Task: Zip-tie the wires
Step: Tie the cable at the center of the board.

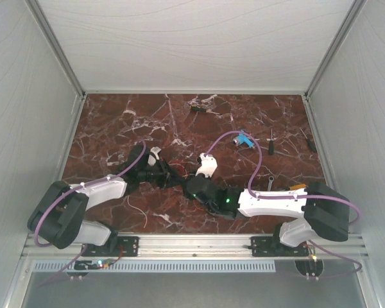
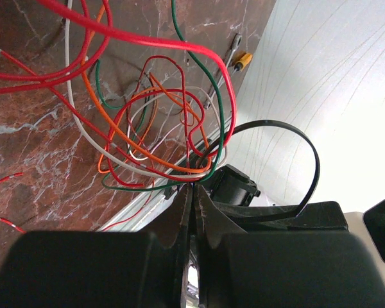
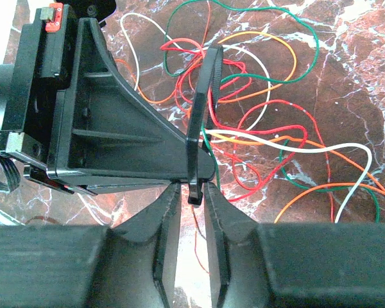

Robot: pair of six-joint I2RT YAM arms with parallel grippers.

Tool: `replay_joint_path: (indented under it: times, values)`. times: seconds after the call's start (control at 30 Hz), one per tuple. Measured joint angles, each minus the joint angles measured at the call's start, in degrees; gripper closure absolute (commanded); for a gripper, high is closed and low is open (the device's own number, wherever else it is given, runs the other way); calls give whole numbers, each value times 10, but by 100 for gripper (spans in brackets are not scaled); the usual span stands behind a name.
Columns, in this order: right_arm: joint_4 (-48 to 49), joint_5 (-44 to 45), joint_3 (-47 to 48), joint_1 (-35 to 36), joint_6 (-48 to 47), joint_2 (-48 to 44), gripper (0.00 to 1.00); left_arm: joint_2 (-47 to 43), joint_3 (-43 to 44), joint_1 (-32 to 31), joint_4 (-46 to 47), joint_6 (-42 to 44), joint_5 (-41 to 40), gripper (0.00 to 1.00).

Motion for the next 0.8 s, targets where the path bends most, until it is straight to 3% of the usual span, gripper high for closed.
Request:
replay_joint_path:
  times: [0.3,0.5,0.63,0.8]
  values:
    - [-1,0,0,0,2,2,89,1,0,-1,0,0,0,100]
    - [-4,3,0,0,2,2,100,1,0,-1,0,0,0,100]
    - [-5,5,0,0,2,2,100,1,0,-2,0,2,0,100]
    - [-7,5,0,0,3,2,100,1,0,-3,1,9,0,82]
